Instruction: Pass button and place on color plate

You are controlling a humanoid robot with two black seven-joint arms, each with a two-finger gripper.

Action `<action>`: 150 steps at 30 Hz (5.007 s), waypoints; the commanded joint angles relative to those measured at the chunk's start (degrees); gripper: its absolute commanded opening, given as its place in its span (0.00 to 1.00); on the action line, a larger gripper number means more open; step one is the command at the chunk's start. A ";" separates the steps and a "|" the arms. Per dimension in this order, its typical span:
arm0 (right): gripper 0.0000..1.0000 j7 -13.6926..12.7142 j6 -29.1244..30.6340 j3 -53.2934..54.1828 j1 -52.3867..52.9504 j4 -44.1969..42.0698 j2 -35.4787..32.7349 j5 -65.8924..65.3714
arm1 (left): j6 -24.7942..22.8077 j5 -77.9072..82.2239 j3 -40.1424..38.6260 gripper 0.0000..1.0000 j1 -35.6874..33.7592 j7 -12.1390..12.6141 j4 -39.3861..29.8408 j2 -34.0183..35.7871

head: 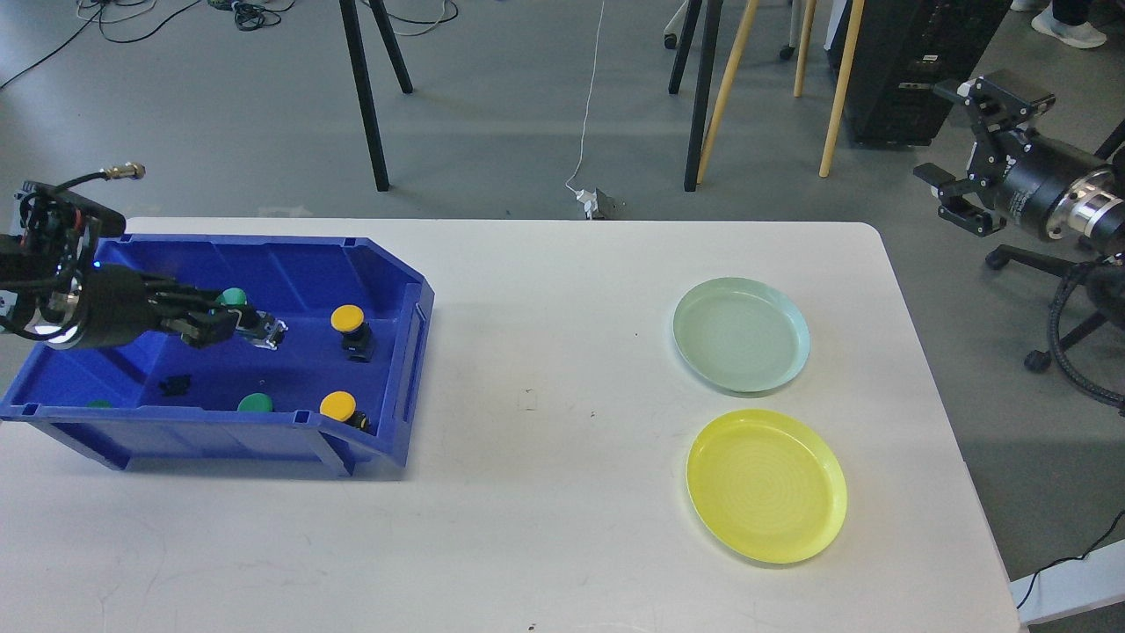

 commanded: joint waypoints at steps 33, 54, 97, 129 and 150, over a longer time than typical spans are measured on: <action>0.99 -12.09 -7.49 1.14 8.04 3.19 24.98 16.23 | 24.50 -5.64 -12.47 0.35 -10.87 2.70 1.87 -20.51; 0.99 -12.18 -11.71 1.06 12.61 2.85 31.84 15.79 | 30.30 2.45 -9.04 0.35 -9.19 4.46 7.59 -27.54; 0.99 -12.00 -15.23 2.99 15.43 2.41 36.32 16.06 | 31.62 -0.36 -10.00 0.29 -9.72 5.34 7.32 -31.67; 0.99 -11.83 -15.23 3.78 15.16 2.49 33.33 16.05 | 31.62 -2.47 -10.18 0.28 -9.72 5.52 7.23 -30.88; 0.99 -11.39 -15.40 6.15 17.27 2.23 36.41 16.05 | 31.62 -2.39 -10.09 0.28 -9.72 6.22 7.23 -31.32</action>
